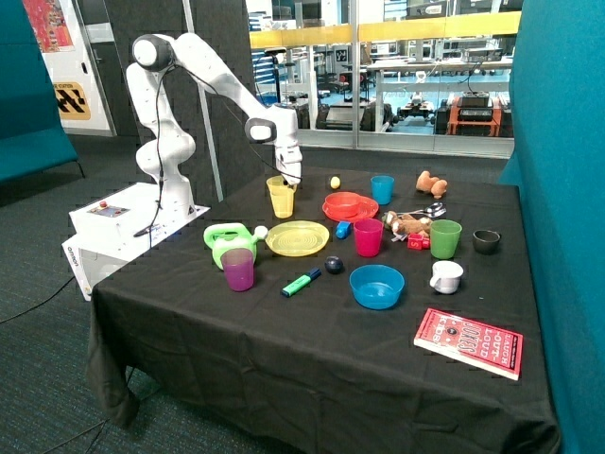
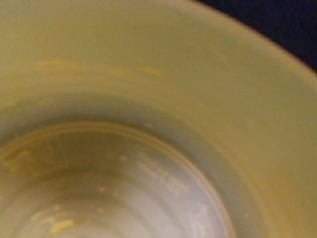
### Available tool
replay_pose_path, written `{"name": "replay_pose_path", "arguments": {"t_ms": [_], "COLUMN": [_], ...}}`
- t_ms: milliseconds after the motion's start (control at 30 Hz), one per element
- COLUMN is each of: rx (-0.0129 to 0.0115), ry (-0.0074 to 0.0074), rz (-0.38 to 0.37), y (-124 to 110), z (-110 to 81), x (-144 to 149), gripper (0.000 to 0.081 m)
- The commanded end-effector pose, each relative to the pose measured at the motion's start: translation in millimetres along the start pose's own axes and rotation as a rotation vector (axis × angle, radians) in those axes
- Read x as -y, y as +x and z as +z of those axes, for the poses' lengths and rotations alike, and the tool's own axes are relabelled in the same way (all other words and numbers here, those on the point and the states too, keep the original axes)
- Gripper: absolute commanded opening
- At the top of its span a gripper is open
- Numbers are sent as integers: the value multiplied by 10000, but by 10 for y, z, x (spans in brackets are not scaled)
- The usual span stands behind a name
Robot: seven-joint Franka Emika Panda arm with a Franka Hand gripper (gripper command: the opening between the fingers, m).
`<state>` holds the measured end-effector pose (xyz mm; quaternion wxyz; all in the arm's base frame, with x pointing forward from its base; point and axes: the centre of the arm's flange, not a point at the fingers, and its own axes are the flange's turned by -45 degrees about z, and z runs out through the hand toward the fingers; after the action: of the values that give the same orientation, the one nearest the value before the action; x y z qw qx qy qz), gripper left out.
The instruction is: Place the bowls on the appropriate plate
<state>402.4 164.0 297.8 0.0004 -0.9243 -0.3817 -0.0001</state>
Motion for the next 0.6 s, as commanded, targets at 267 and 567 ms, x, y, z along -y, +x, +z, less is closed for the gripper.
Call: {"name": "replay_pose_path", "arguments": {"t_ms": [267,567], "rx": [5,5], "ry": [-7,-7], "rz": [243,260], "y": [42,47], "z": [40,35], "x": [-71,-55], "gripper": [1,0]}}
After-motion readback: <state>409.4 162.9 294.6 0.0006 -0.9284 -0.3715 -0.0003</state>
